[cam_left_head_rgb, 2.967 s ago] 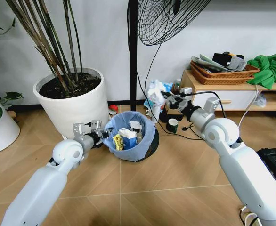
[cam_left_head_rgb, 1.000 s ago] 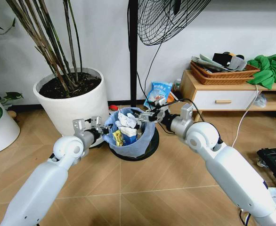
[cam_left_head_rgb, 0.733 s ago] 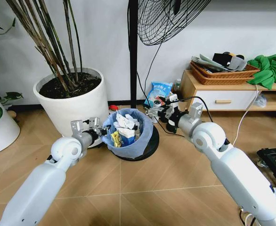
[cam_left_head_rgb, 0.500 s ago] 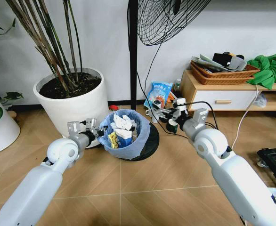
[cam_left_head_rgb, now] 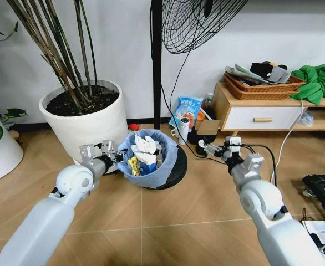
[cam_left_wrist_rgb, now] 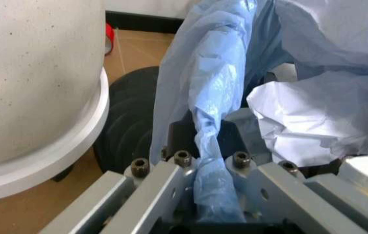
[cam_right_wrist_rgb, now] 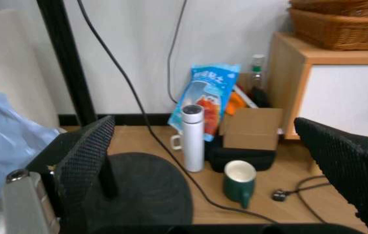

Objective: Pick up the trash bin and place the garbage on the floor into it.

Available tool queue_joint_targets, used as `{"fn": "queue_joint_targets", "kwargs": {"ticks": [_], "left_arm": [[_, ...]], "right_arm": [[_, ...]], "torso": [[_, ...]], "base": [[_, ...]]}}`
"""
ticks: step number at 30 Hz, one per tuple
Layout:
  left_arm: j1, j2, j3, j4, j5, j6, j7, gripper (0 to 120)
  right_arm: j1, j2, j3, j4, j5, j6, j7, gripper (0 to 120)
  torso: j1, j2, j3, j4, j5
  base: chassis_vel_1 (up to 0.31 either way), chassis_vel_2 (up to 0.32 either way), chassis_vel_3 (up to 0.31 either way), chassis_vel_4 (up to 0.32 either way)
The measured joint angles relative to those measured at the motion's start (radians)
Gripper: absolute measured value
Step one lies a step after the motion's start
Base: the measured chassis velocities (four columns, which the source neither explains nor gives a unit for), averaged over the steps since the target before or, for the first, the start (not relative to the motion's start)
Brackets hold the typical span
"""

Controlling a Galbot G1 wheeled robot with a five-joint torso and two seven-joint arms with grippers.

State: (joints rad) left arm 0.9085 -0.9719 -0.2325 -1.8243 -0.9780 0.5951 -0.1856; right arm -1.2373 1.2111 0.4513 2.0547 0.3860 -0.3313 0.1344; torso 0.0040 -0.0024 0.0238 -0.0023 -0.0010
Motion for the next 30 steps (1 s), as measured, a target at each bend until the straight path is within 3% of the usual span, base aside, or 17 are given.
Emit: {"fn": "queue_joint_targets", "kwargs": {"ticks": [16,30], "left_arm": [[0.009,0.004,0.0,-0.026,-0.003,-0.003,-0.014,0],[0.013,0.009,0.0,-0.038,-0.004,-0.005,-0.017,0]], "right_arm": [[-0.101,0.046,0.009,0.032,-0.134,0.049,-0.009,100],[-0.13,0.055,0.011,0.05,-0.158,0.053,-0.012,100]], "torso": [[0.0,0.0,0.0,0.0,0.0002],[0.0,0.0,0.0,0.0002,0.0003]], "base": [[0.012,0.007,-0.009,-0.009],[0.119,0.113,-0.12,-0.11]]}}
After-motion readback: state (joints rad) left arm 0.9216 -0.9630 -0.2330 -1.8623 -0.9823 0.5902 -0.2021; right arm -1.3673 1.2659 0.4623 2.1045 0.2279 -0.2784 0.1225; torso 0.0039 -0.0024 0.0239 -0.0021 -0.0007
